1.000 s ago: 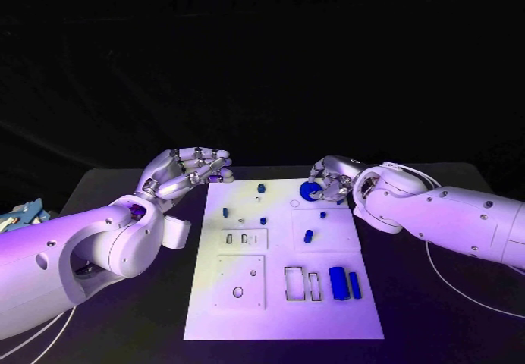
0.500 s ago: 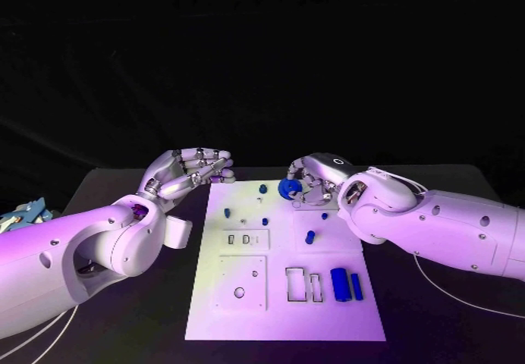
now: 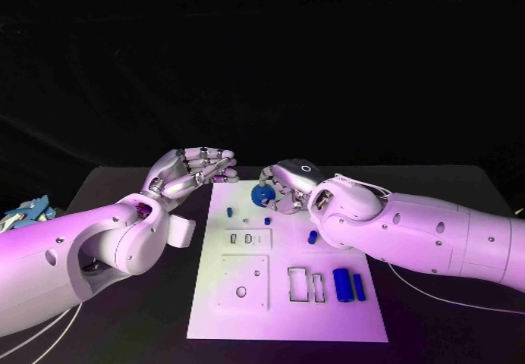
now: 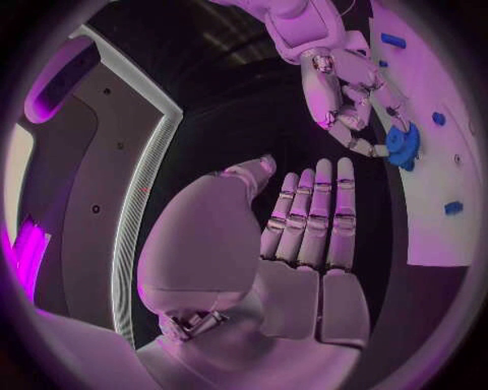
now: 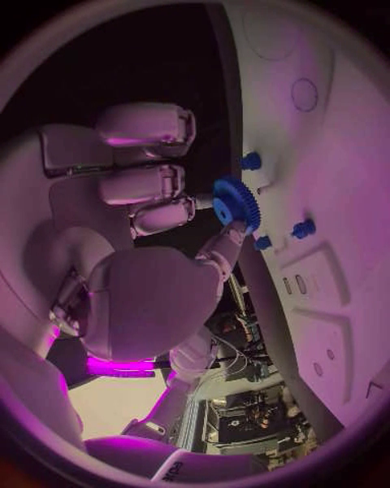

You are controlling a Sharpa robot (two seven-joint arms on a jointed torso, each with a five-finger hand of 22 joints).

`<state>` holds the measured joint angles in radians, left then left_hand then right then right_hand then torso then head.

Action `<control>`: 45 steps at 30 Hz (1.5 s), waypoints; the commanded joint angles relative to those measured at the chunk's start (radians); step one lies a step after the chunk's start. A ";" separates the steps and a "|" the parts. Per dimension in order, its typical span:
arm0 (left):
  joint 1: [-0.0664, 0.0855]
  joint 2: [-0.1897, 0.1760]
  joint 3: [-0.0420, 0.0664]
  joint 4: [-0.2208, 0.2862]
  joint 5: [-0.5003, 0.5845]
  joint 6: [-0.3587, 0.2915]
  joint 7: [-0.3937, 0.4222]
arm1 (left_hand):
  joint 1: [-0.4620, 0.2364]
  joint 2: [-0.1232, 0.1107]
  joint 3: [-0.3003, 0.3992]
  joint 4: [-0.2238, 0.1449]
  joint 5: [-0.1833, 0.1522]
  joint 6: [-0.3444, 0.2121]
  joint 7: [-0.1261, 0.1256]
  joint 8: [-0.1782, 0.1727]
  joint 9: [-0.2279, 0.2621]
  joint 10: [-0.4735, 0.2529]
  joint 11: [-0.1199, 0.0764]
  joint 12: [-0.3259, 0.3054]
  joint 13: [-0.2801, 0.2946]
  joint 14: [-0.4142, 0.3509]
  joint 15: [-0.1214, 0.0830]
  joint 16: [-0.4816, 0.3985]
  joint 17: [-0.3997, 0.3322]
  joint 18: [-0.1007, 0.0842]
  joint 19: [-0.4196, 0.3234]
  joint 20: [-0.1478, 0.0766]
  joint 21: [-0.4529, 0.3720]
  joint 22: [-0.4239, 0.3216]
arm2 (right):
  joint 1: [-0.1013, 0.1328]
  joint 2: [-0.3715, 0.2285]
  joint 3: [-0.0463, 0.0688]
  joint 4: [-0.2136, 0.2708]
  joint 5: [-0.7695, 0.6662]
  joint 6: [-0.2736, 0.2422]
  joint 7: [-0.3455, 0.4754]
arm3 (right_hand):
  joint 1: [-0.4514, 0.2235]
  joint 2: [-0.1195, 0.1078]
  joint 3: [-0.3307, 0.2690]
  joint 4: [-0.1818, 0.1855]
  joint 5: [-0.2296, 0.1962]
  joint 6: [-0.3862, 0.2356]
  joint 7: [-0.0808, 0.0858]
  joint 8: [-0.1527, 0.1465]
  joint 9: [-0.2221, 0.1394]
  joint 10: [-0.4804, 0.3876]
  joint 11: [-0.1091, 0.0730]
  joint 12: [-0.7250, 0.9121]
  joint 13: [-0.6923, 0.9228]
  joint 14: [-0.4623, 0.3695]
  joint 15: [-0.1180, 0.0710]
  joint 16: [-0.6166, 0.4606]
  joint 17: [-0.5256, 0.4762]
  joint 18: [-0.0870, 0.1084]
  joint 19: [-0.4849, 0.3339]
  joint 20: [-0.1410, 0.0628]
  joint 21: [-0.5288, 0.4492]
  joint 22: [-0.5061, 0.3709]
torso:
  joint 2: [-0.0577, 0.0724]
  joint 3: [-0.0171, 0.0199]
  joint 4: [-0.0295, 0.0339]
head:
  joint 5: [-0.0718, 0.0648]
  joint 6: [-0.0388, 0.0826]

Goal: Assemble the parts on the task board

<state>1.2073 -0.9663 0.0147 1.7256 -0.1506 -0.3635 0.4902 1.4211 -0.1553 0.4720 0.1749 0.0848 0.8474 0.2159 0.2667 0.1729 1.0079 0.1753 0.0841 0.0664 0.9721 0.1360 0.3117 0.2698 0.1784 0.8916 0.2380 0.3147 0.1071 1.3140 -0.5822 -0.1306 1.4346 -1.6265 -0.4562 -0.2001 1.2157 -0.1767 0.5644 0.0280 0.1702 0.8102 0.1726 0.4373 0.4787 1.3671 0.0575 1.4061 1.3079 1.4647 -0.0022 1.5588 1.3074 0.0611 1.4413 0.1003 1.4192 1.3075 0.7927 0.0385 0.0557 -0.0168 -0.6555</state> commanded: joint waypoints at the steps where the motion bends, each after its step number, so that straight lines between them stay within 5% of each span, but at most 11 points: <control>1: 0.001 0.003 0.001 0.002 0.002 0.020 0.007 | -0.004 0.000 0.005 0.001 -0.003 -0.010 0.020 -0.004 0.001 0.000 0.008 -0.003 0.000 -0.007 0.001 -0.006 0.001 0.005 0.002 0.006 -0.004 -0.001 | -0.004 0.018 -0.001 -0.024 -0.028 0.009 -0.002 | -0.007 -0.001 0.002 0.005 0.002 0.038 -0.032 0.001 0.001 0.007 0.002 0.005 0.014 0.101 -0.007 0.005 0.241 -0.010 0.004 -0.001 0.003 0.064 | 0.000 0.0007 -0.0005 | 0.002 0.002; 11: 0.001 0.004 0.001 0.002 0.002 0.020 0.006 | -0.004 0.000 0.005 0.001 -0.003 -0.010 0.020 -0.004 0.001 0.000 0.008 -0.003 0.000 -0.007 0.001 -0.006 0.001 0.005 0.002 0.006 -0.004 -0.001 | -0.016 0.064 -0.005 -0.094 -0.033 0.023 -0.009 | -0.011 -0.001 0.003 0.007 0.003 0.036 -0.032 -0.003 -0.001 0.005 0.003 0.002 0.011 0.100 -0.007 0.005 0.238 -0.009 0.001 -0.002 0.000 0.060 | 0.000 0.0016 -0.0014 | 0.005 -0.002; 31: 0.001 0.003 0.001 0.002 0.002 0.019 0.005 | -0.004 0.000 0.005 0.001 -0.003 -0.010 0.020 -0.004 0.001 0.000 0.008 -0.003 0.000 -0.007 0.001 -0.006 0.001 0.005 0.002 0.006 -0.004 -0.001 | -0.030 0.088 -0.007 -0.139 -0.033 0.062 -0.006 | -0.025 -0.012 0.003 0.011 -0.008 0.022 -0.026 -0.020 -0.007 -0.005 0.007 -0.006 0.002 0.099 -0.004 0.003 0.233 -0.008 -0.004 -0.001 -0.007 0.053 | -0.001 0.0015 -0.0028 | 0.008 -0.007; 36: 0.001 0.003 0.001 0.002 0.002 0.019 0.005 | -0.004 0.000 0.005 0.001 -0.003 -0.010 0.020 -0.004 0.001 0.000 0.008 -0.003 0.000 -0.007 0.001 -0.006 0.001 0.005 0.002 0.006 -0.004 -0.001 | -0.031 0.090 -0.007 -0.150 -0.024 0.047 -0.006 | -0.043 -0.024 -0.015 0.026 -0.102 -0.069 0.004 -0.082 -0.029 -0.041 0.034 -0.034 -0.032 0.097 0.018 0.001 0.226 -0.004 -0.016 0.017 -0.024 0.037 | -0.001 0.0019 -0.0029 | 0.008 -0.006; 39: 0.001 0.002 0.001 0.002 0.002 0.019 0.004 | -0.004 0.000 0.005 0.001 -0.003 -0.010 0.020 -0.004 0.001 0.000 0.008 -0.003 0.000 -0.007 0.001 -0.006 0.001 0.005 0.002 0.006 -0.004 -0.001 | -0.031 0.091 -0.007 -0.153 -0.021 0.041 -0.007 | -0.043 -0.027 -0.033 0.034 -0.095 -0.123 0.016 -0.122 -0.044 -0.049 0.045 -0.038 -0.038 0.097 0.029 0.001 0.225 -0.003 -0.019 0.027 -0.029 0.034 | 0.000 0.0018 -0.0027 | 0.008 -0.006; 45: 0.001 0.002 0.001 0.002 0.002 0.019 0.004 | -0.004 0.000 0.005 0.001 -0.003 -0.010 0.020 -0.004 0.001 0.000 0.008 -0.003 0.000 -0.007 0.001 -0.006 0.001 0.005 0.002 0.006 -0.004 -0.001 | -0.031 0.094 -0.007 -0.157 -0.010 0.047 -0.009 | -0.062 -0.020 -0.068 0.064 -0.072 -0.118 0.022 -0.136 -0.048 -0.052 0.052 -0.038 -0.038 0.097 0.035 0.001 0.225 -0.002 -0.019 0.035 -0.031 0.035 | 0.000 0.0018 -0.0025 | 0.007 -0.005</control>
<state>1.2074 -0.9653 0.0148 1.7260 -0.1501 -0.3622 0.4886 1.4211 -0.1553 0.4720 0.1750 0.0848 0.8474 0.2159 0.2669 0.1729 1.0079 0.1753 0.0841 0.0663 0.9721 0.1360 0.3117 0.2695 0.1784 0.8916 0.2380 0.3147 0.1072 1.2829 -0.4897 -0.1380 1.2787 -1.6427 -0.4195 -0.2034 1.1618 -0.1938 0.5001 0.0943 0.0951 0.6885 0.1867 0.3066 0.4316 1.3128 0.1037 1.3712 1.2708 1.4664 0.0285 1.5587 1.3080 0.0614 1.4198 0.1295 1.3920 1.3077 0.7919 0.0403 0.0529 -0.0086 -0.6612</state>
